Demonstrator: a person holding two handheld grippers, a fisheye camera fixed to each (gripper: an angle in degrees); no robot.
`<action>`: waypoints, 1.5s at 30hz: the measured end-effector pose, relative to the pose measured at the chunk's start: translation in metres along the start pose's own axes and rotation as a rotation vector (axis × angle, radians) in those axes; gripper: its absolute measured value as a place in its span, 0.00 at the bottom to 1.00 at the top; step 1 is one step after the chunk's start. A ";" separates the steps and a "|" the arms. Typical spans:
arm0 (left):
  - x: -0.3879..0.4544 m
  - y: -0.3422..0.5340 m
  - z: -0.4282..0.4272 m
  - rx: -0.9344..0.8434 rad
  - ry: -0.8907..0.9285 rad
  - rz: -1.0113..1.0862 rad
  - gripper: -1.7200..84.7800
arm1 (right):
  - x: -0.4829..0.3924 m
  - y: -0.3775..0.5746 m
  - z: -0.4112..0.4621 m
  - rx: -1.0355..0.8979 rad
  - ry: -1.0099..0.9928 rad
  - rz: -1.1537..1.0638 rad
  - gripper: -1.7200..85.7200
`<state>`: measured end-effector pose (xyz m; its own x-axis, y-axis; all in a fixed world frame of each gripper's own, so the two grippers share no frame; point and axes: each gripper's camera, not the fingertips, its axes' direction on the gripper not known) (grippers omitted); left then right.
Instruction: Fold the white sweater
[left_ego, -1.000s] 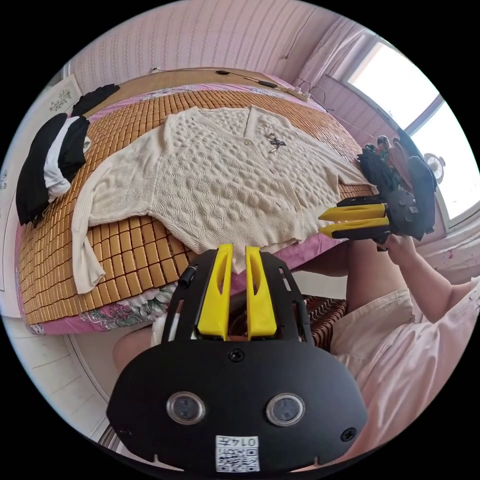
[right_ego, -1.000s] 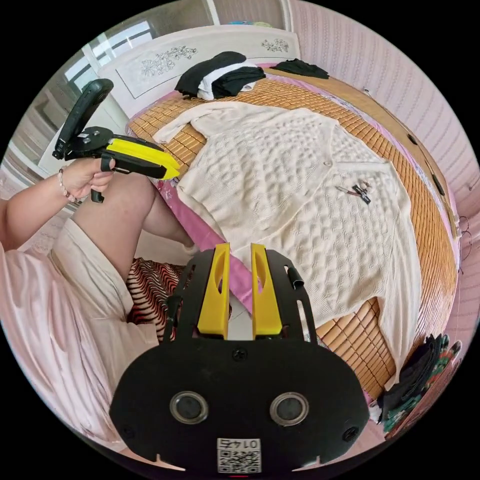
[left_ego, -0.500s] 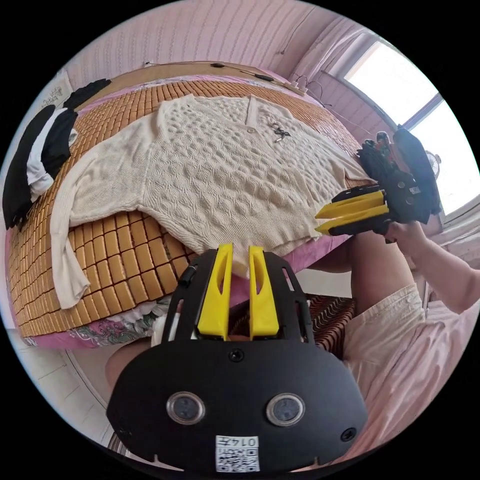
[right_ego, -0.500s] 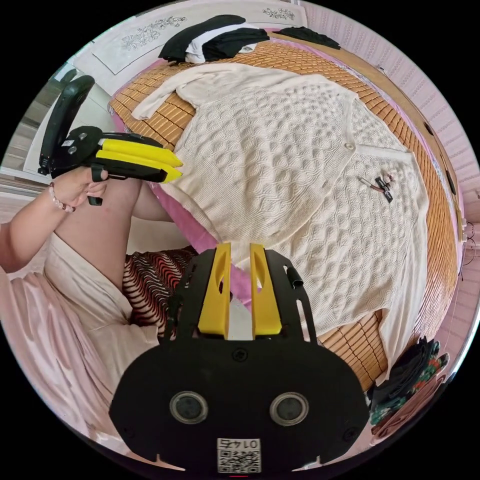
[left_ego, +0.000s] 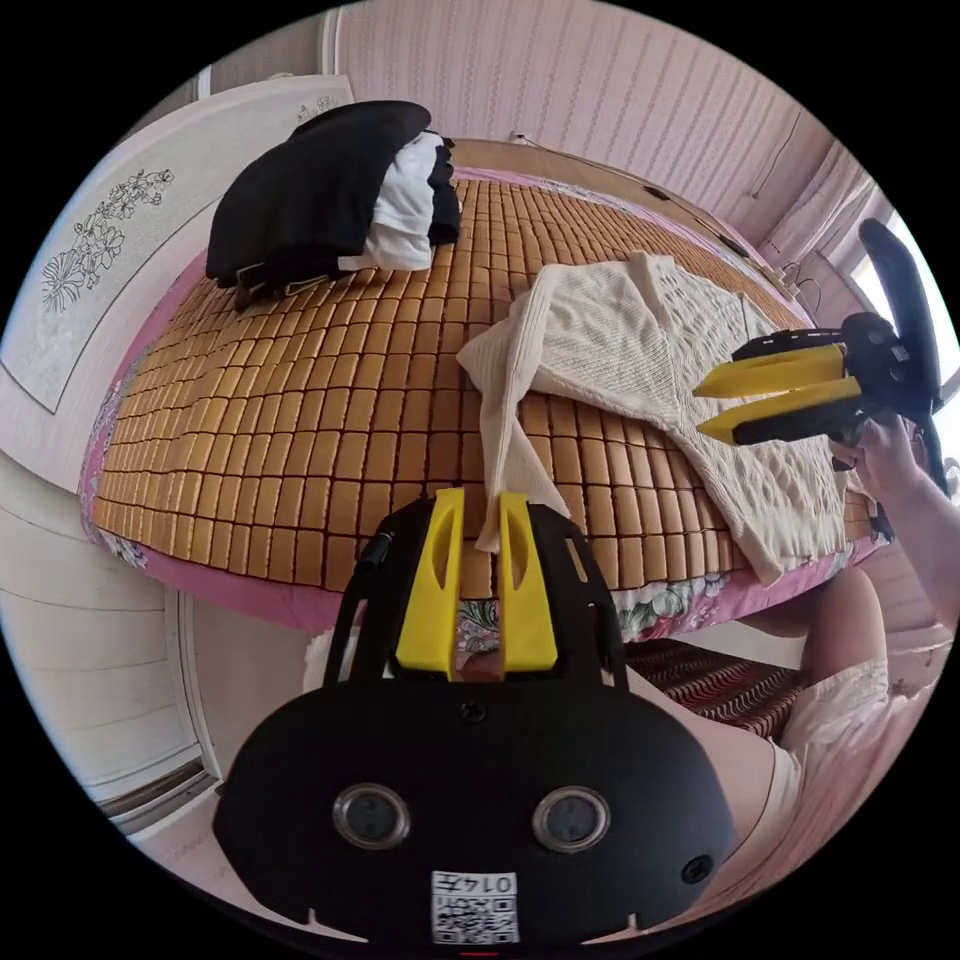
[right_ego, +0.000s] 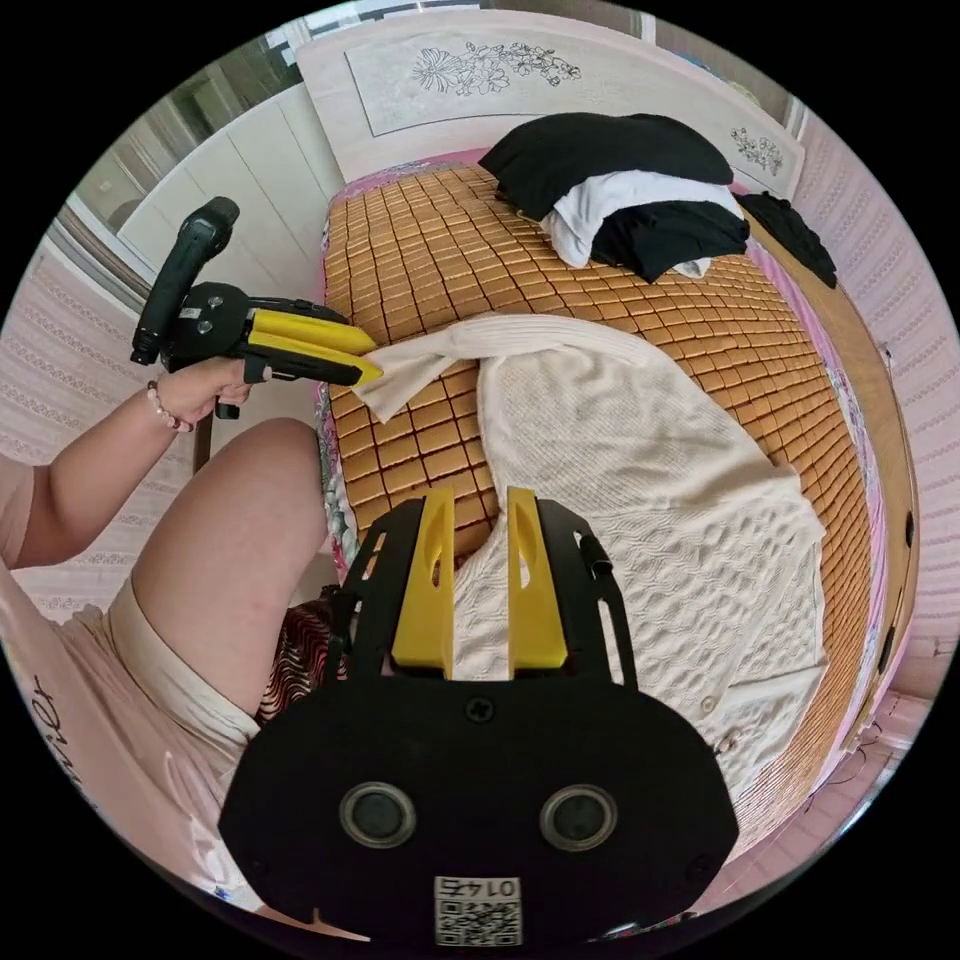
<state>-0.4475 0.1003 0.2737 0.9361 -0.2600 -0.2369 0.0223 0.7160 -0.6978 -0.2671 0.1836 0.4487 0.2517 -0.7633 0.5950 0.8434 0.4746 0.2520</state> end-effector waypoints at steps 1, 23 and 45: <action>-0.005 -0.002 -0.006 0.009 0.015 0.024 0.03 | 0.000 -0.007 0.008 -0.012 0.006 -0.003 0.11; -0.169 -0.059 -0.088 0.101 0.064 -0.386 0.11 | 0.038 -0.098 0.059 0.026 -0.045 -0.072 0.10; -0.180 -0.036 -0.081 0.106 0.066 -0.343 0.01 | 0.038 -0.167 0.040 -0.067 -0.050 -0.098 0.11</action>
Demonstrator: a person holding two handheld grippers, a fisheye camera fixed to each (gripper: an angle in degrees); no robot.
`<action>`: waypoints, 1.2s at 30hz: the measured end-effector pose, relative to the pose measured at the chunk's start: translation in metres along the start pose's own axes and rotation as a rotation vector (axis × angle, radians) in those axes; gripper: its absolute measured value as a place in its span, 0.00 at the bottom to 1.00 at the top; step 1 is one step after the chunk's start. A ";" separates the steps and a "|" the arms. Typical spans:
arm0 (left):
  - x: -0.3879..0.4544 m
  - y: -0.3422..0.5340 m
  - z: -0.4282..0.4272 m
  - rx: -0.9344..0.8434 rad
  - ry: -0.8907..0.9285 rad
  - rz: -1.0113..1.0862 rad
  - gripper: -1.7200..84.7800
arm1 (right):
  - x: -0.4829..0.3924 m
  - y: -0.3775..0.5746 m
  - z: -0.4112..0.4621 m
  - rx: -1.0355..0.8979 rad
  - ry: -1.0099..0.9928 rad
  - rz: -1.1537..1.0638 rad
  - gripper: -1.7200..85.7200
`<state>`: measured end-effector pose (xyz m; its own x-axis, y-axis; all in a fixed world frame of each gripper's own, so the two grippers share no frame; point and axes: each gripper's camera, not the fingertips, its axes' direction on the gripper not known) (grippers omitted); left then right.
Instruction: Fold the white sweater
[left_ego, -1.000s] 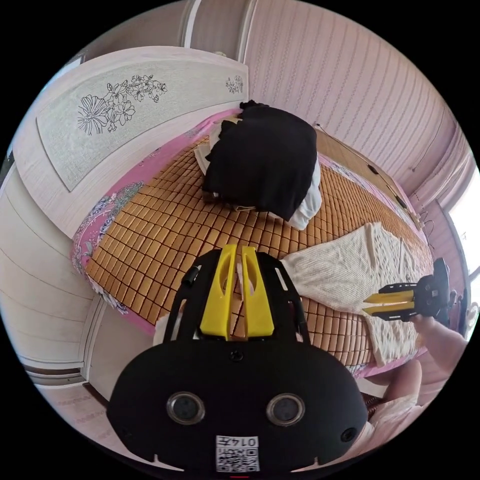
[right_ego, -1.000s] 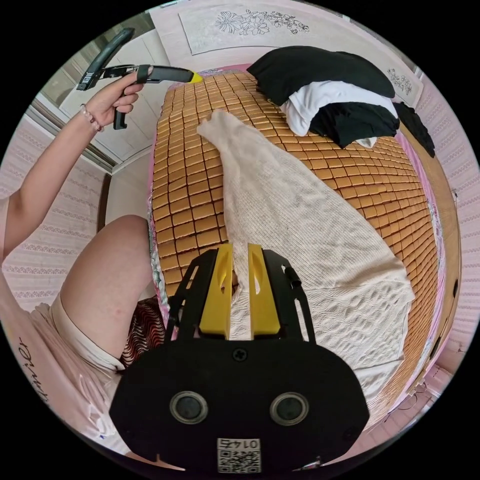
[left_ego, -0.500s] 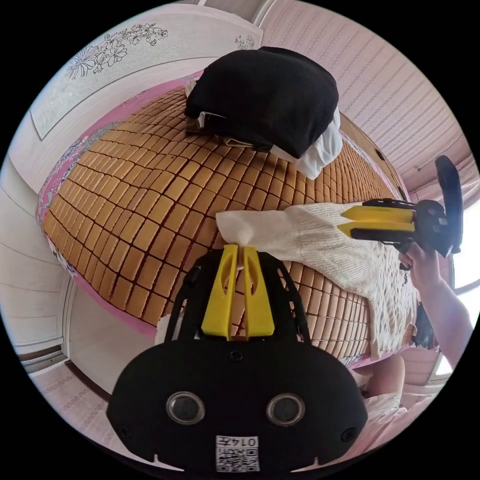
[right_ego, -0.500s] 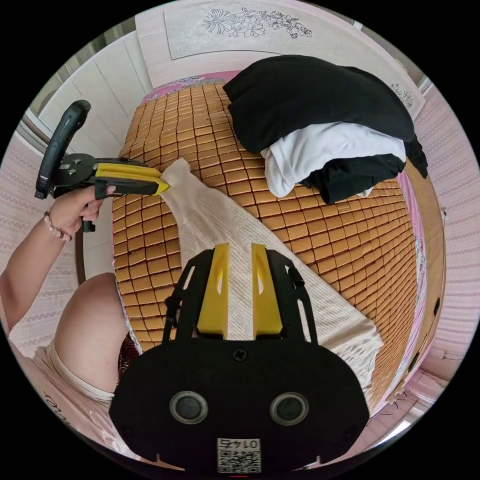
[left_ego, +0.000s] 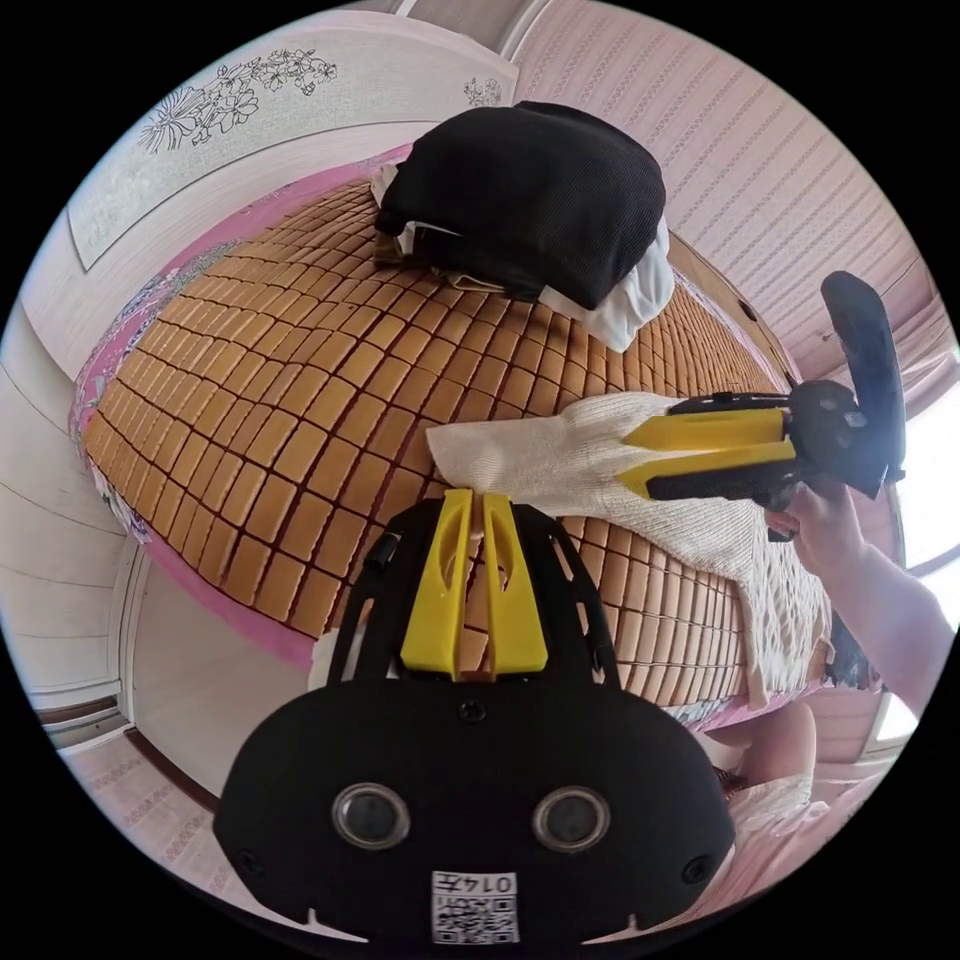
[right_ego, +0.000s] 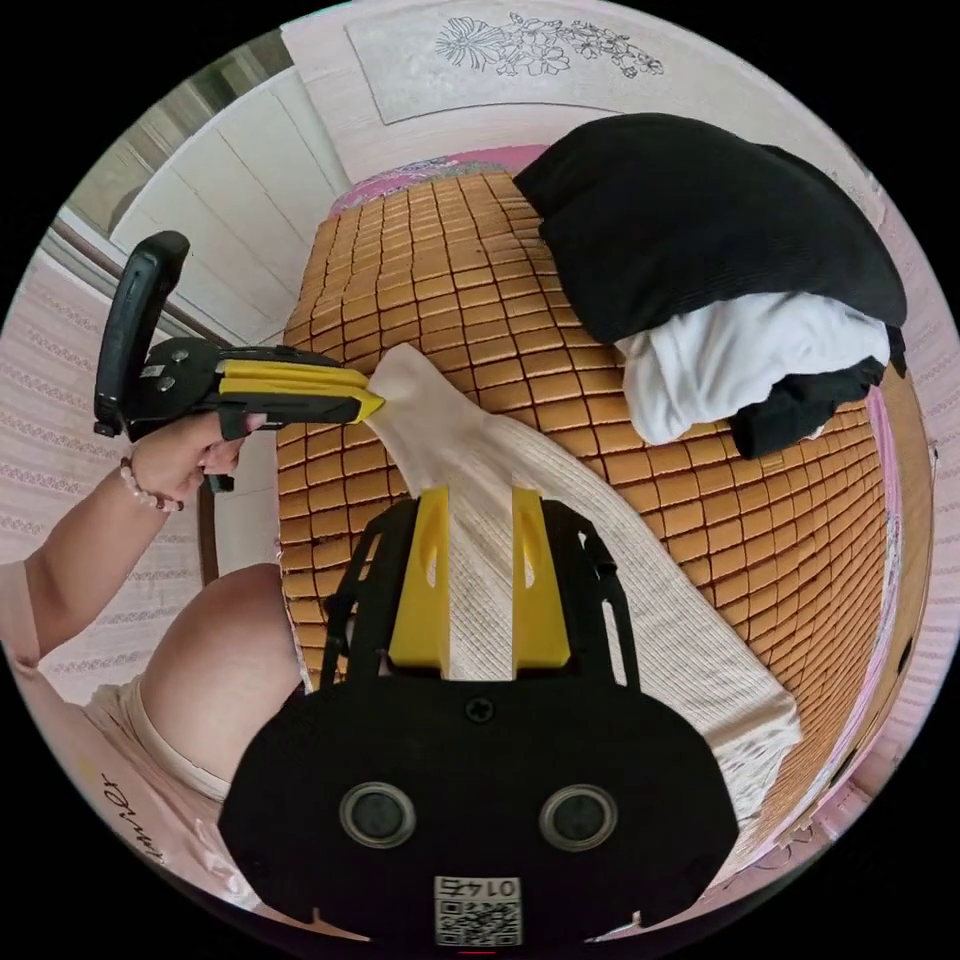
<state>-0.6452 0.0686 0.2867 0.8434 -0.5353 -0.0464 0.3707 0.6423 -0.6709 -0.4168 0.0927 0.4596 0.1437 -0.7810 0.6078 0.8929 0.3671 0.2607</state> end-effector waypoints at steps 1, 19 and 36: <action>0.004 0.002 -0.004 0.027 -0.012 0.011 0.01 | 0.000 0.004 -0.007 0.047 0.014 0.010 0.09; 0.321 0.071 -0.088 0.416 0.894 0.700 0.10 | 0.118 0.425 -0.317 0.837 -0.155 0.613 0.05; 0.417 0.141 0.181 -0.208 0.196 0.819 0.11 | 0.155 0.693 -0.318 0.511 -0.111 1.324 0.12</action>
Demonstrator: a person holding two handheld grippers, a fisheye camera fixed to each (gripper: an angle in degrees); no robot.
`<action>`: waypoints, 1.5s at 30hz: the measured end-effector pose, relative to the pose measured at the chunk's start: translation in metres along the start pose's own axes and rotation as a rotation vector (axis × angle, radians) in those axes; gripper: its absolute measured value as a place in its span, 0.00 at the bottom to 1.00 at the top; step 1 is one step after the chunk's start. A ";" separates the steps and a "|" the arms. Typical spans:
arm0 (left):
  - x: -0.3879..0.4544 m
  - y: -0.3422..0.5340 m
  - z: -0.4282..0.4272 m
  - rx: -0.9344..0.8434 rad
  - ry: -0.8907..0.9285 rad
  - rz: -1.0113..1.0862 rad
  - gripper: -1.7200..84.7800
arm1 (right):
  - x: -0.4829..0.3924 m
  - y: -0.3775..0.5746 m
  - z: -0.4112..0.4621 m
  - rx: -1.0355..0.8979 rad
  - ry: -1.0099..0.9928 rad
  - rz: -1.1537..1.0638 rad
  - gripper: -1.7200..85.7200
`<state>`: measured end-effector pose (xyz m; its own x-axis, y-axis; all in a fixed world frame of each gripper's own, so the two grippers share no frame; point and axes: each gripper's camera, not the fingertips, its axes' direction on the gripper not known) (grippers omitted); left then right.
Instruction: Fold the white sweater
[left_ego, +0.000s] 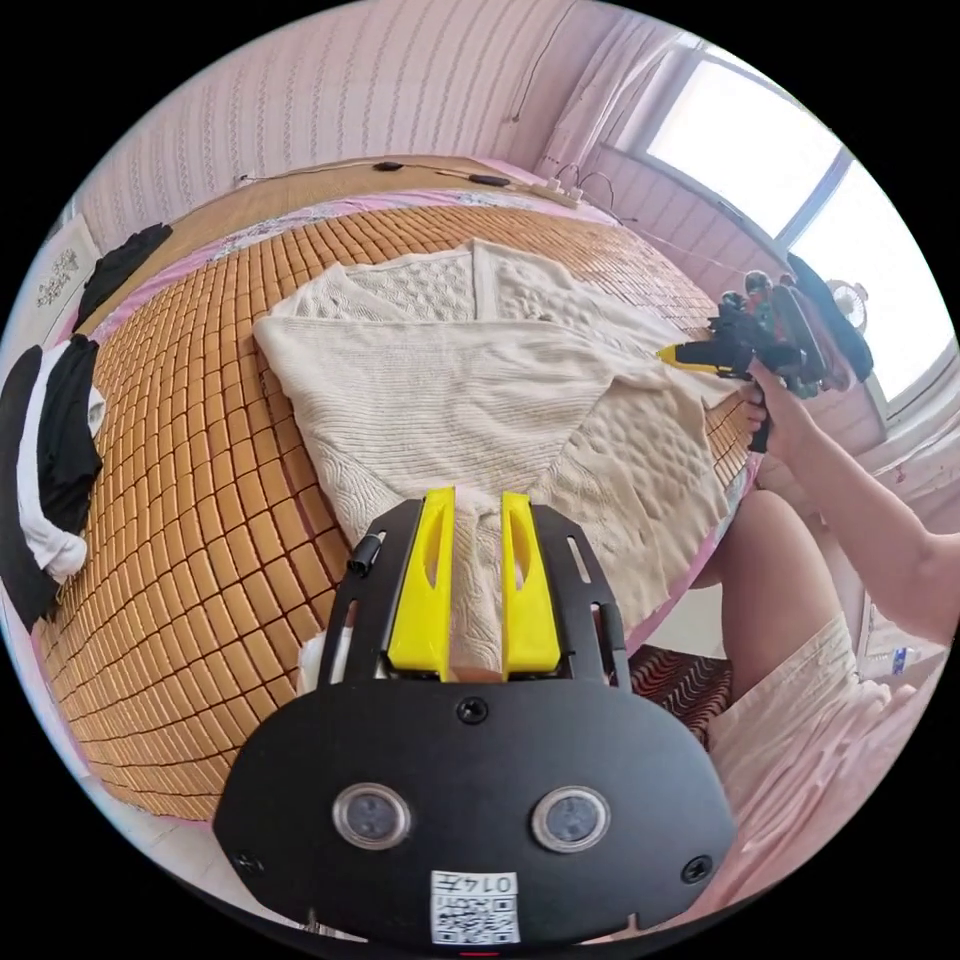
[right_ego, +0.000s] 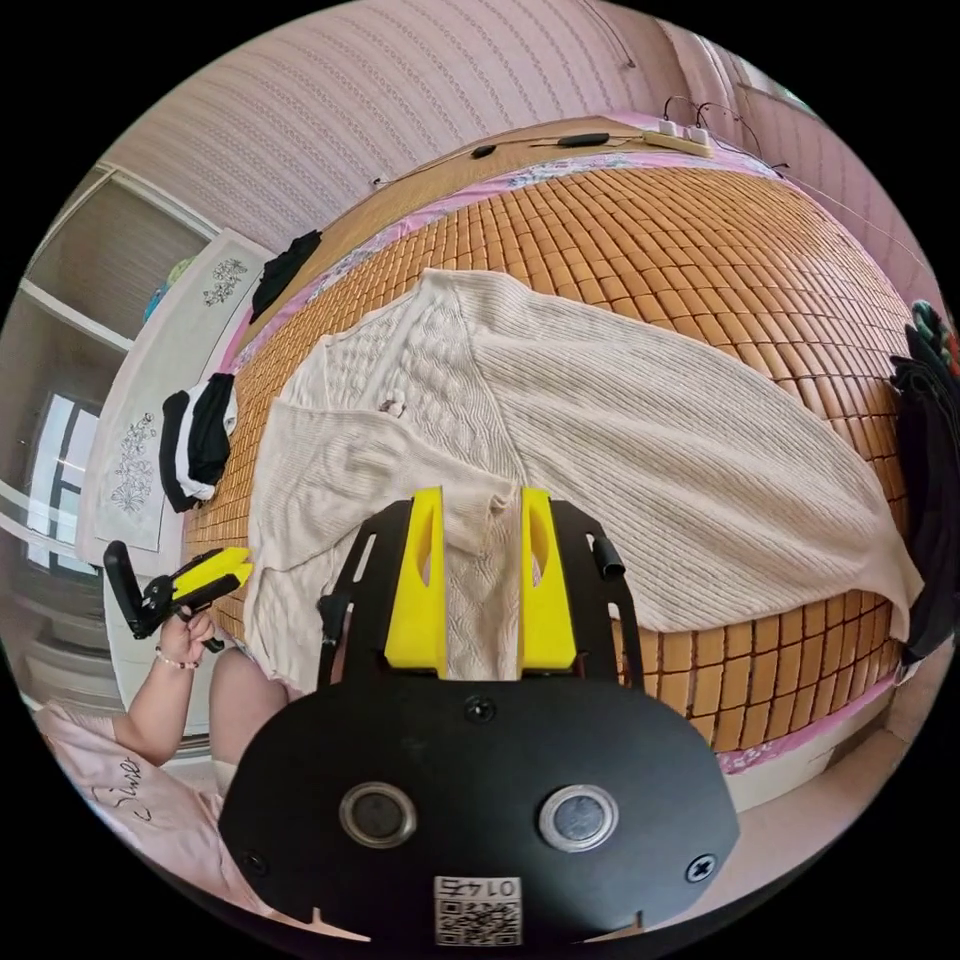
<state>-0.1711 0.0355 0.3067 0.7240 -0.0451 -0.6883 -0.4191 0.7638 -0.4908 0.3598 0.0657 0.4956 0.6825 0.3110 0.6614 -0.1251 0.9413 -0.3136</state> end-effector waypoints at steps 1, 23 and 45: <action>0.003 -0.005 0.020 -0.062 -0.026 0.014 0.11 | -0.002 -0.002 0.000 -0.019 -0.017 -0.015 0.10; 0.018 -0.034 0.129 -0.038 -0.133 0.098 0.07 | -0.022 -0.010 -0.116 -0.161 0.132 -0.124 0.07; -0.004 -0.045 0.167 0.072 -0.052 0.141 0.08 | 0.051 0.091 -0.303 0.209 0.295 0.289 0.13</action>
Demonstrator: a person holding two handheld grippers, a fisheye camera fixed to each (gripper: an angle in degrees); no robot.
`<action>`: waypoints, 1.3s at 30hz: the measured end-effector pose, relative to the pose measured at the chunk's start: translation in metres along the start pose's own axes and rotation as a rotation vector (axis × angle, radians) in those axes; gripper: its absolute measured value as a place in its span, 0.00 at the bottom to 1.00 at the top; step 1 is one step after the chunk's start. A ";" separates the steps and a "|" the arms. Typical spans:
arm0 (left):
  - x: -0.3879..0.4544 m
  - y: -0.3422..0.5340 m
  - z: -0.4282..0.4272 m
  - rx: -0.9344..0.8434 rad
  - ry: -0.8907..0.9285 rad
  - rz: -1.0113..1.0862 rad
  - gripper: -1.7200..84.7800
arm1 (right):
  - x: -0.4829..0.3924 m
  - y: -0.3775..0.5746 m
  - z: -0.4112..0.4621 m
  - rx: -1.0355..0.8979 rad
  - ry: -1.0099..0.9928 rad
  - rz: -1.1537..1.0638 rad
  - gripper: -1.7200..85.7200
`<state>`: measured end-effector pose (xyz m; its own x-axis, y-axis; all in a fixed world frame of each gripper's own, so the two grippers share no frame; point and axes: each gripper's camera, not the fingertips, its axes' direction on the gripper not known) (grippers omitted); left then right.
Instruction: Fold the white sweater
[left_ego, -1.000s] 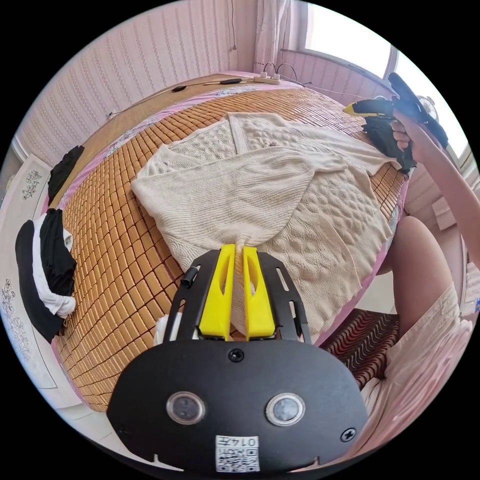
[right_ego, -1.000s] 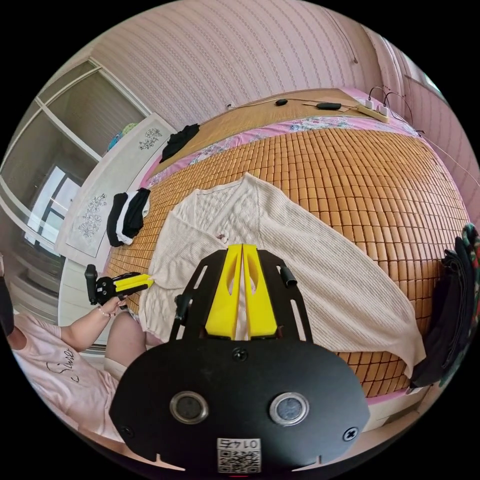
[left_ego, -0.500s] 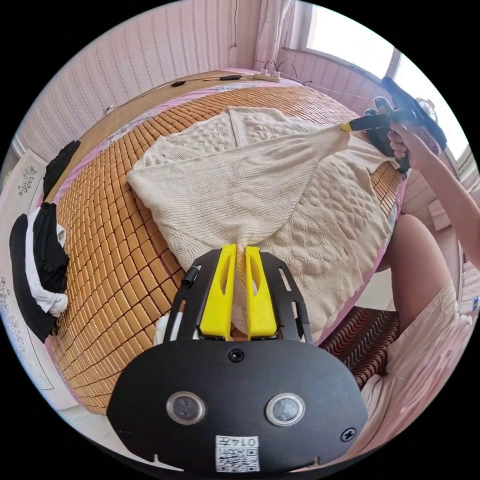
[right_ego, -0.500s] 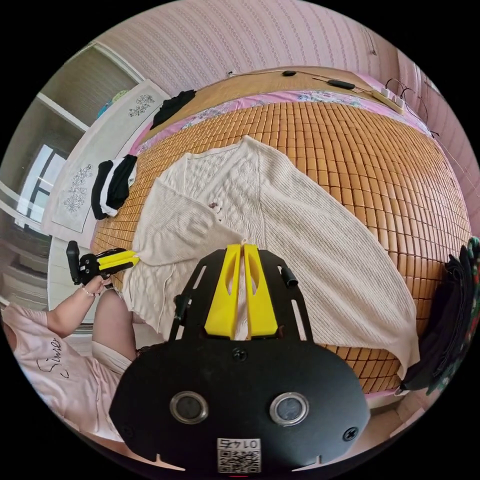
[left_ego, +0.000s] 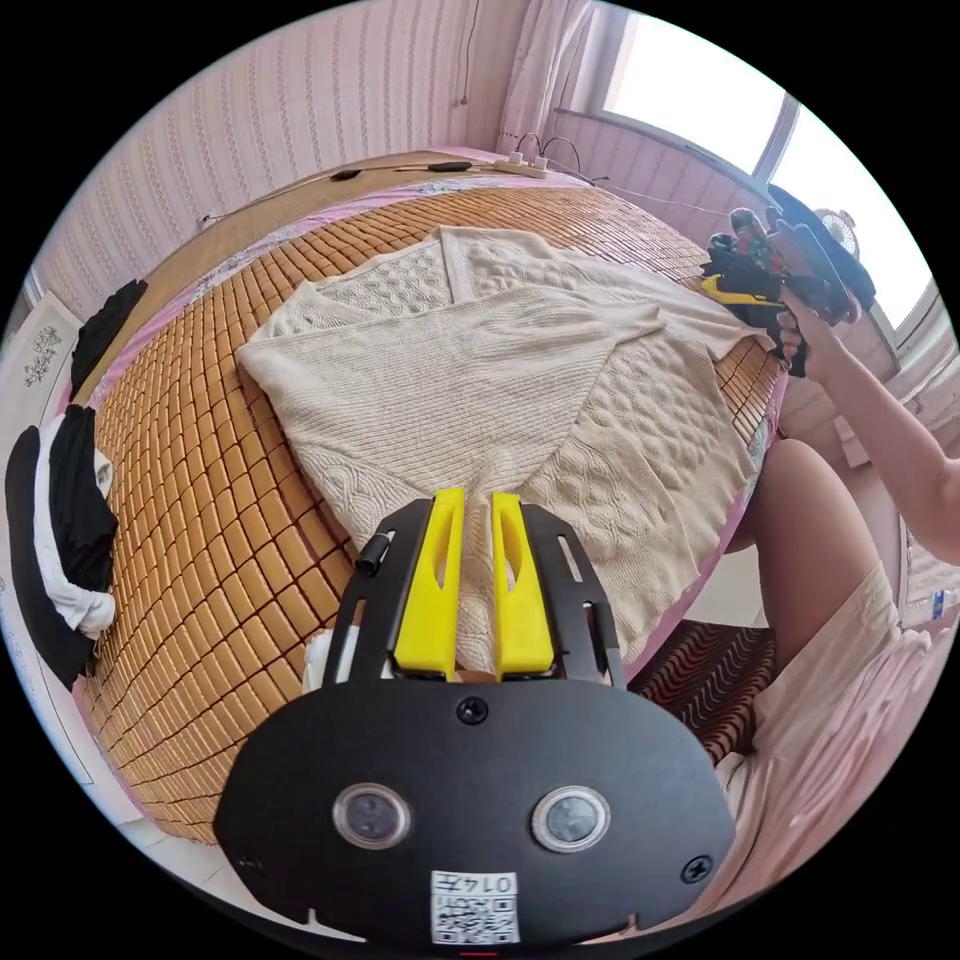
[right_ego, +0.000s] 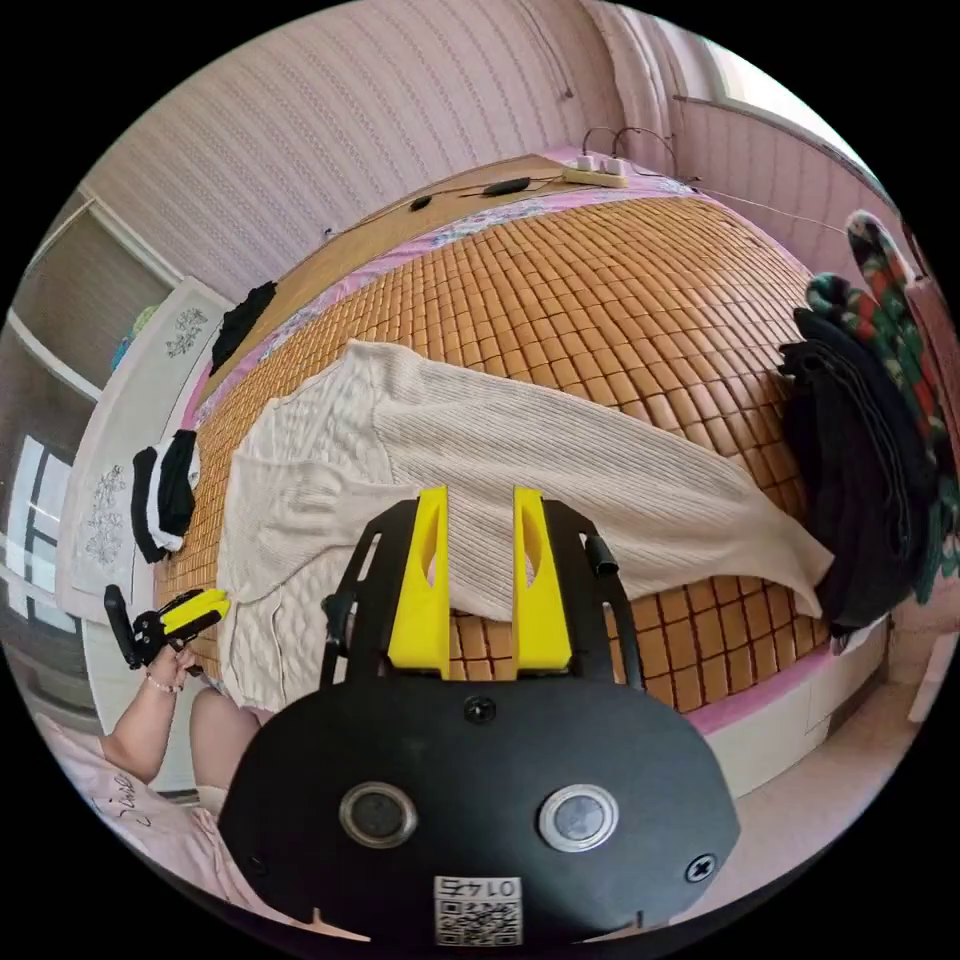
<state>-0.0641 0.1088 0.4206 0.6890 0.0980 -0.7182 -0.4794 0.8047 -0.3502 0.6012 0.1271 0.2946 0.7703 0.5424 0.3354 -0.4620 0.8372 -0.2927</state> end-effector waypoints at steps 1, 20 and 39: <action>0.003 -0.006 -0.003 0.035 0.027 0.017 0.08 | 0.015 0.007 -0.005 0.016 0.045 0.056 0.13; 0.232 -0.191 0.116 -0.093 0.191 0.501 0.11 | 0.125 0.092 -0.048 0.303 -0.123 0.409 0.03; 0.037 -0.096 -0.057 0.274 0.269 -0.068 0.09 | -0.336 0.113 -0.061 0.126 -0.717 -0.872 0.07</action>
<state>-0.0238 0.0024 0.3937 0.5296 -0.0893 -0.8435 -0.2495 0.9341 -0.2555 0.3169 0.0346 0.0942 0.4403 -0.3475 0.8278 0.0363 0.9282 0.3703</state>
